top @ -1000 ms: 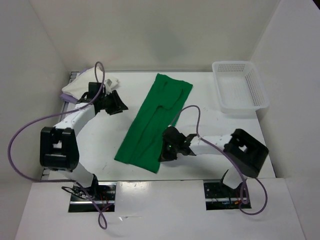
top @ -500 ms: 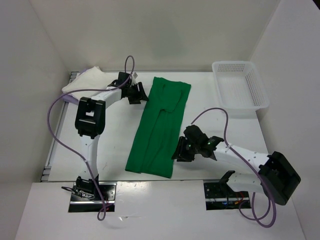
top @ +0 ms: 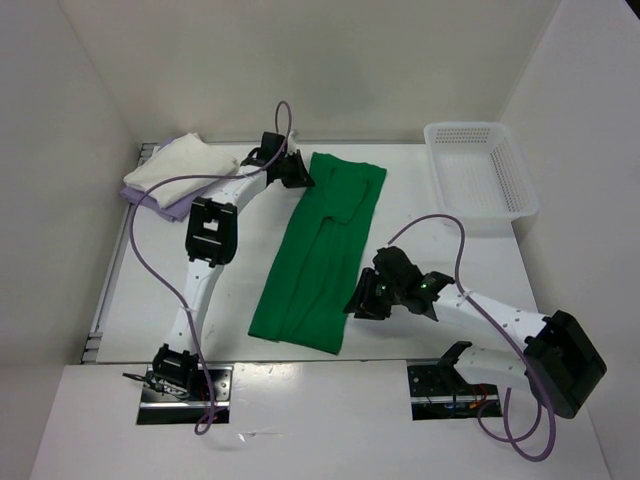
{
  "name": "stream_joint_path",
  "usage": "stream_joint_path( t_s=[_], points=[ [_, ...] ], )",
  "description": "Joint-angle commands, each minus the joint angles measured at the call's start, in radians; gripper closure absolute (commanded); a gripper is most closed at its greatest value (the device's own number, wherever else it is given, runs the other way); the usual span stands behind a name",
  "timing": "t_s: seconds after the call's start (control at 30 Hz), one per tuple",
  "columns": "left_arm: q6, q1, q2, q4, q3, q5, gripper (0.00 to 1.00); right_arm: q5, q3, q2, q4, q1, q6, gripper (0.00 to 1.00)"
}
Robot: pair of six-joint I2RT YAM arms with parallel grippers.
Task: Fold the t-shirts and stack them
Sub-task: Rotate the tshirt 90 degrees
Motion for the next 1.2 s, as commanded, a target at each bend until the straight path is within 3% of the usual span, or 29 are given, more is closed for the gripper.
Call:
stream_joint_path(
  t_s=[0.0,0.03,0.3,0.43,0.47,0.53,0.57,0.67,0.83,0.87,1.07,1.1,1.17],
  points=[
    [-0.037,-0.004,0.050,-0.013,0.059,0.001,0.96,-0.003,0.030,-0.032,-0.013,-0.026,0.013,0.56],
    [-0.051,-0.004,0.050,-0.013,0.068,0.001,1.00,-0.003,0.021,-0.032,-0.013,-0.026,0.013,0.56],
    [-0.120,0.114,-0.034,0.013,0.047,-0.122,1.00,-0.050,0.034,0.023,-0.004,-0.118,-0.085,0.56],
    [-0.186,0.166,-0.135,0.083,-0.161,-0.145,1.00,-0.062,0.071,0.089,0.007,-0.118,-0.113,0.56],
    [-0.198,0.166,-0.148,0.108,-0.191,-0.145,0.96,-0.071,0.086,0.113,0.016,-0.118,-0.139,0.56],
    [-0.198,0.166,-0.188,0.134,-0.242,-0.122,0.76,-0.072,0.100,0.135,0.016,-0.118,-0.152,0.56],
    [-0.198,0.166,-0.208,0.154,-0.306,-0.122,0.52,-0.072,0.116,0.156,0.007,-0.118,-0.162,0.56],
    [-0.166,0.166,-0.336,0.186,-0.445,-0.131,0.21,-0.082,0.128,0.176,-0.004,-0.118,-0.176,0.55],
    [-0.143,0.166,-0.698,0.231,-0.856,-0.178,0.00,-0.073,0.070,0.166,0.040,-0.118,-0.151,0.50],
    [-0.143,0.157,-0.749,0.231,-0.986,-0.192,0.00,-0.073,0.056,0.176,0.050,-0.109,-0.151,0.50],
    [-0.112,0.100,-1.056,0.082,-1.312,-0.119,0.02,-0.082,0.034,0.218,0.111,-0.066,-0.119,0.44],
    [-0.123,0.077,-1.149,0.064,-1.402,-0.107,0.10,-0.091,0.024,0.218,0.126,-0.054,-0.119,0.39],
    [-0.175,0.077,-1.244,-0.011,-1.478,-0.107,0.42,-0.092,0.015,0.209,0.127,-0.054,-0.110,0.32]
  ],
)
